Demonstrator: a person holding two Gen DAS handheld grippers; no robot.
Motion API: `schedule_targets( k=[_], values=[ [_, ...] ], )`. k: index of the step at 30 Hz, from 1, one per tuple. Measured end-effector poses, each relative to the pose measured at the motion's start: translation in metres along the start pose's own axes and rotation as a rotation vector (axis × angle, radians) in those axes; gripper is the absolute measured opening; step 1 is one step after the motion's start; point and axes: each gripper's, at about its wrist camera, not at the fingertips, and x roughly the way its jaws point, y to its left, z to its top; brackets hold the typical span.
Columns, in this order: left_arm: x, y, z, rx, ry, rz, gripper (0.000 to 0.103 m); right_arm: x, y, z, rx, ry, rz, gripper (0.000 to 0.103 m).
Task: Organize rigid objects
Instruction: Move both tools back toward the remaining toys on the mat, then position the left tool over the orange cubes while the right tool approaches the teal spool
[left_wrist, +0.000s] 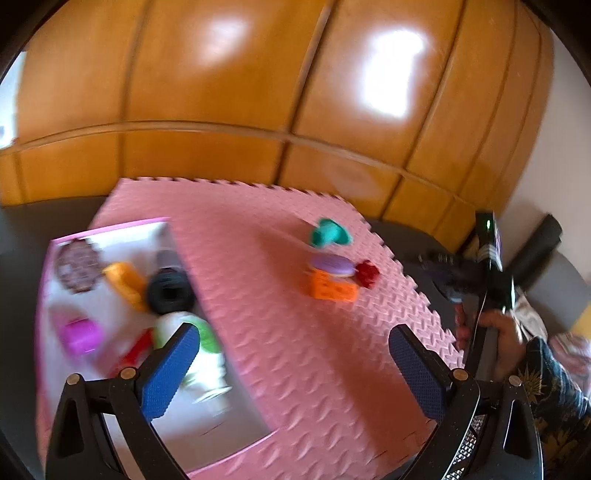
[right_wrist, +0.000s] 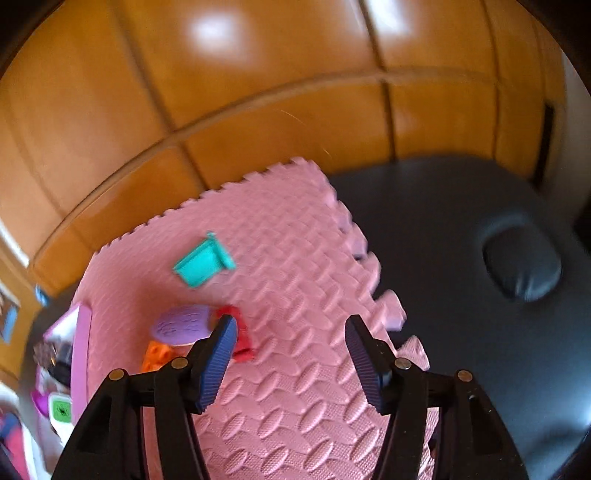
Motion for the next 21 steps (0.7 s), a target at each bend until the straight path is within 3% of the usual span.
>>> schedule_targets(
  k=[5, 11, 16, 21],
  values=[
    [0.056, -0.033, 0.01, 0.051, 0.103, -0.026, 0.103, -0.006, -0.005, 0.005, 0.045, 0.007, 0.021, 0.061],
    [0.112, -0.045, 0.02, 0.054, 0.23, 0.018, 0.103, -0.006, -0.008, 0.007, 0.077, 0.038, 0.046, 0.062],
    [0.135, -0.049, 0.023, 0.09, 0.25, 0.101, 0.103, -0.003, -0.009, 0.007, 0.101, 0.062, 0.061, 0.062],
    [0.163, -0.067, 0.026, 0.202, 0.272, 0.15, 0.103, -0.002, -0.007, 0.009, 0.103, 0.075, 0.082, 0.063]
  ],
)
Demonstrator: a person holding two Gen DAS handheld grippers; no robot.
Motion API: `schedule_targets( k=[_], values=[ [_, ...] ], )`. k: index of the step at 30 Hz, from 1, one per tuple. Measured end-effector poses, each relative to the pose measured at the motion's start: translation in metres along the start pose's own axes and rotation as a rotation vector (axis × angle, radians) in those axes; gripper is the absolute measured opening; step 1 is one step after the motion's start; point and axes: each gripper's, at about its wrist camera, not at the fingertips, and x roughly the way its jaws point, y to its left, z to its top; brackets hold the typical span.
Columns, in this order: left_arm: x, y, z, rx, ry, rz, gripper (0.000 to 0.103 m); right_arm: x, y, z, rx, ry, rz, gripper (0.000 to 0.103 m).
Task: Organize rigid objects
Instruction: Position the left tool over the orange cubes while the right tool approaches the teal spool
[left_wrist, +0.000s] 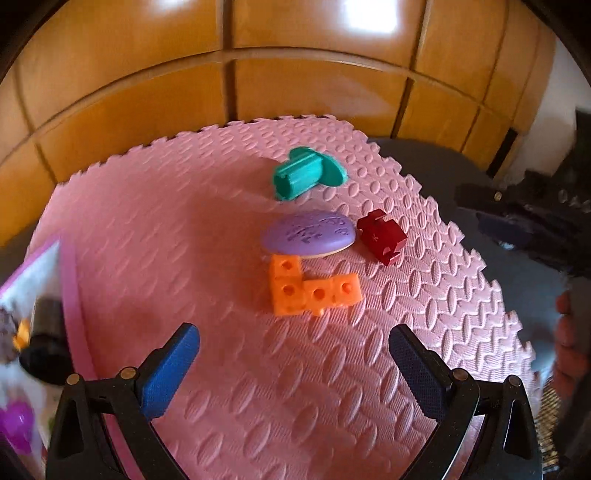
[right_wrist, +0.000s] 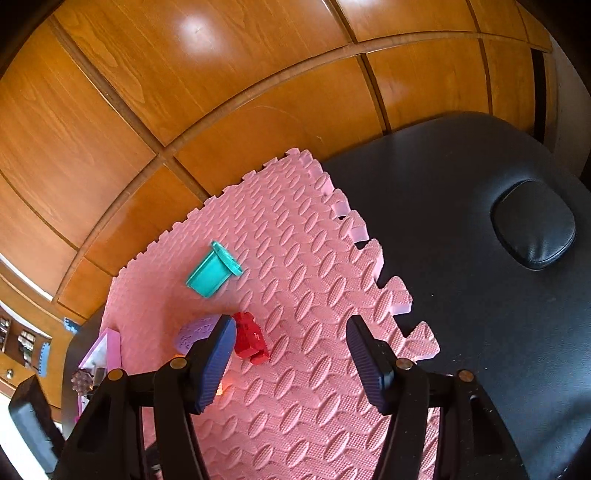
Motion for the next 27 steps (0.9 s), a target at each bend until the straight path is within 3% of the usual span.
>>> schedule_targets(
  k=[9, 11, 13, 14, 17, 27],
  values=[
    [0.036, -0.022, 0.025, 0.081, -0.013, 0.119, 0.103, 0.0, -0.001, 0.001, 0.021, 0.011, 0.014, 0.063],
    [0.053, -0.017, 0.026, 0.065, 0.034, 0.154, 0.103, 0.001, -0.001, 0.001, 0.024, 0.012, 0.015, 0.063],
    [0.056, -0.001, 0.023, -0.034, 0.044, 0.081, 0.102, 0.001, -0.002, 0.001, 0.027, 0.014, 0.012, 0.063],
    [0.054, 0.005, 0.022, -0.066, 0.011, 0.052, 0.103, 0.001, -0.002, 0.001, 0.029, 0.017, 0.012, 0.063],
    [0.057, 0.0, 0.019, -0.018, -0.02, 0.085, 0.103, 0.003, -0.002, 0.001, 0.035, 0.026, 0.01, 0.063],
    [0.055, 0.004, 0.018, -0.03, -0.025, 0.074, 0.103, 0.013, -0.001, -0.001, 0.028, 0.07, -0.011, 0.063]
  ],
)
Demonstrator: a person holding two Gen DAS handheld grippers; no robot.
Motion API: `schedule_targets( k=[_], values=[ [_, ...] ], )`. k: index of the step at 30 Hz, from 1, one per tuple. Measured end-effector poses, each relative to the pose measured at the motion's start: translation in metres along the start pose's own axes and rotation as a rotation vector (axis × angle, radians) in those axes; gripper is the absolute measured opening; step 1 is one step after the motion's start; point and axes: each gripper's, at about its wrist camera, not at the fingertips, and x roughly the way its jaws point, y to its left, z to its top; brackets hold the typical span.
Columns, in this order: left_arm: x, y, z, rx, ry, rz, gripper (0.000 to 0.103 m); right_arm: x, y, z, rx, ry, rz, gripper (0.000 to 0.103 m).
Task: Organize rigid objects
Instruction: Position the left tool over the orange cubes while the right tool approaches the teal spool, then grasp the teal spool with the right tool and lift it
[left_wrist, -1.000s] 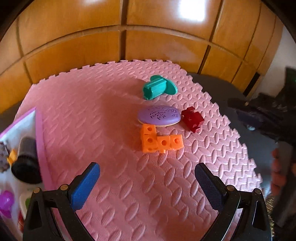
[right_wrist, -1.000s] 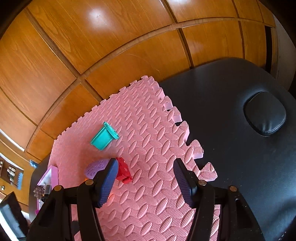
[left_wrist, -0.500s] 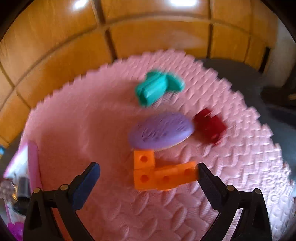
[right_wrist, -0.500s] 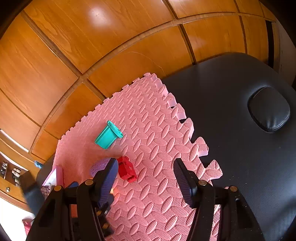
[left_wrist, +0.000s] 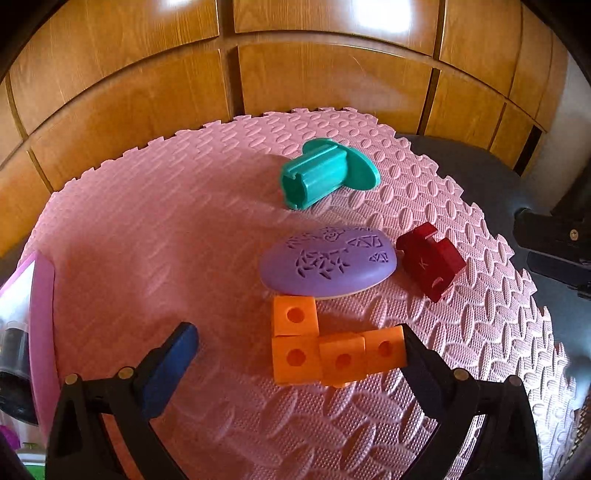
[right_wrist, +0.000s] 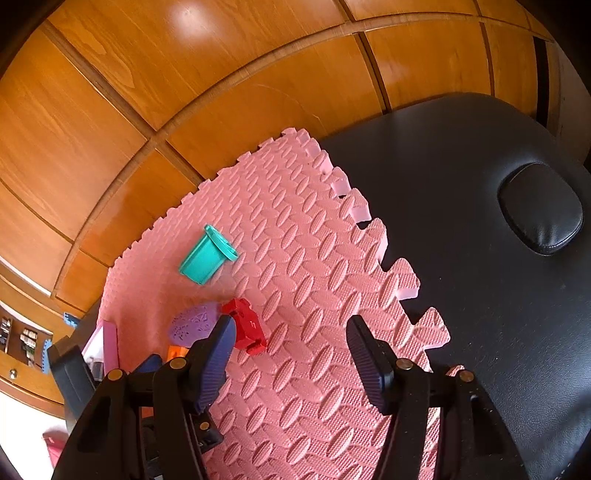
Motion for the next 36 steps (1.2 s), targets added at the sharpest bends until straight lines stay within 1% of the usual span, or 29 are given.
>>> schedule_targets(
  k=[7, 12, 17, 19, 21, 23, 27, 29, 30, 33, 36],
  values=[
    [0.0, -0.002, 0.002, 0.001, 0.007, 0.005, 0.103, 0.002, -0.006, 0.001, 0.025, 0.008, -0.004, 0.063],
    [-0.001, -0.005, 0.003, -0.014, 0.018, 0.036, 0.103, 0.005, -0.01, 0.001, 0.042, 0.02, -0.017, 0.063],
    [-0.002, -0.004, 0.002, -0.013, 0.005, 0.034, 0.103, 0.01, -0.012, 0.001, 0.048, 0.038, -0.03, 0.063],
    [-0.003, -0.006, 0.001, -0.019, 0.003, 0.04, 0.101, 0.011, -0.013, 0.001, 0.05, 0.046, -0.028, 0.063],
    [-0.004, -0.008, 0.0, -0.01, -0.012, 0.05, 0.101, 0.011, -0.012, 0.001, 0.046, 0.045, -0.032, 0.063],
    [-0.002, -0.003, 0.0, -0.034, -0.001, 0.023, 0.102, 0.01, -0.011, 0.001, 0.037, 0.039, -0.042, 0.063],
    [-0.001, -0.004, 0.001, -0.03, -0.001, 0.019, 0.103, 0.009, -0.007, 0.001, 0.013, 0.026, -0.064, 0.063],
    [-0.001, -0.003, 0.0, -0.032, -0.003, 0.017, 0.103, 0.007, 0.0, 0.003, -0.029, 0.004, -0.078, 0.063],
    [-0.001, -0.003, 0.001, -0.032, -0.004, 0.017, 0.103, 0.007, 0.005, 0.005, -0.057, 0.008, -0.068, 0.063],
    [-0.001, -0.003, 0.001, -0.033, -0.005, 0.016, 0.103, 0.017, 0.026, 0.021, -0.144, 0.056, -0.033, 0.063],
    [-0.001, -0.004, 0.001, -0.034, -0.006, 0.016, 0.102, 0.027, 0.061, 0.046, -0.281, 0.066, -0.019, 0.063]
  ],
)
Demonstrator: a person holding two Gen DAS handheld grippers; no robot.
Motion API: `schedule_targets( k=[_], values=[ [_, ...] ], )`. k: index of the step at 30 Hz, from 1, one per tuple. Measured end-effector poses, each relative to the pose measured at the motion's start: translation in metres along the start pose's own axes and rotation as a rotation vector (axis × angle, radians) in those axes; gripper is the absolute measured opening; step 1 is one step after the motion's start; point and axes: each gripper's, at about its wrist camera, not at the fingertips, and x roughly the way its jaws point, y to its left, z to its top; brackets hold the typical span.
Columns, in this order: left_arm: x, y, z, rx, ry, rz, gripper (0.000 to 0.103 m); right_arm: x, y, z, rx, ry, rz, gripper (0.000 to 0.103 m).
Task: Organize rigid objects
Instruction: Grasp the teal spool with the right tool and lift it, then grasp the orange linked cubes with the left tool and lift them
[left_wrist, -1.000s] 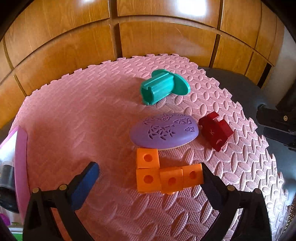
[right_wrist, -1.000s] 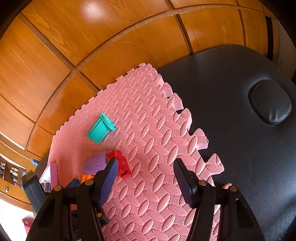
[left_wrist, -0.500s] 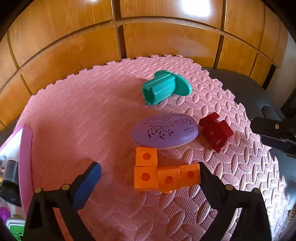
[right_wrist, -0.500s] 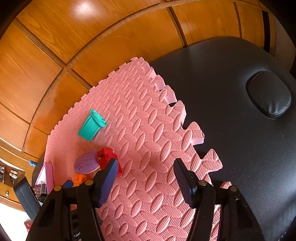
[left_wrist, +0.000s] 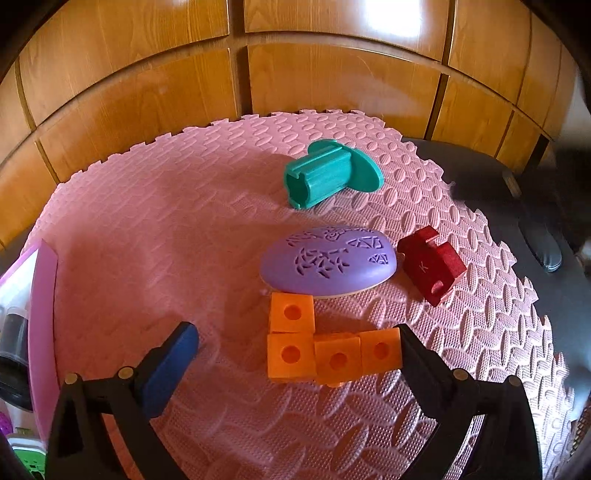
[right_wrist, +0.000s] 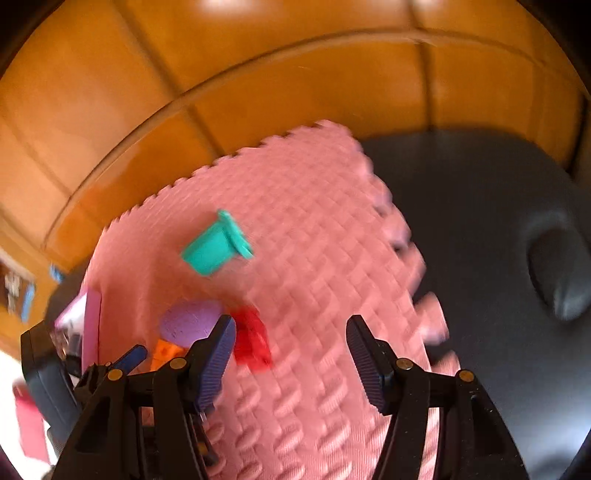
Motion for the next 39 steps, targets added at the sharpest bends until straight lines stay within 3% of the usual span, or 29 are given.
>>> schedule_targets(
  k=[3, 8, 17, 18, 20, 27, 32, 39],
  values=[
    [0.0, 0.0, 0.0, 0.003, 0.002, 0.004, 0.103, 0.012, 0.024, 0.033, -0.149, 0.021, 0.013, 0.076],
    [0.0, -0.001, 0.0, 0.002, 0.001, 0.003, 0.103, 0.04, 0.056, 0.057, -0.344, 0.112, 0.003, 0.08],
    [0.002, -0.001, -0.001, 0.003, 0.001, 0.003, 0.103, 0.102, 0.084, 0.066, -0.459, 0.248, -0.037, 0.081],
    [0.002, -0.001, -0.001, 0.003, 0.001, 0.002, 0.103, 0.108, 0.085, 0.065, -0.471, 0.262, -0.043, 0.08],
    [0.002, -0.001, -0.001, 0.003, 0.002, 0.003, 0.103, 0.12, 0.086, 0.058, -0.49, 0.288, -0.088, 0.06],
    [0.0, 0.0, 0.0, -0.001, 0.0, -0.005, 0.102, 0.061, 0.05, 0.029, -0.386, 0.136, -0.06, 0.06],
    [-0.006, 0.008, -0.001, -0.025, -0.014, -0.039, 0.102, 0.002, -0.007, -0.007, -0.175, 0.044, -0.113, 0.06],
    [-0.013, 0.007, -0.006, 0.011, -0.015, -0.048, 0.095, -0.013, -0.049, -0.061, 0.002, 0.103, -0.175, 0.06]
  ],
)
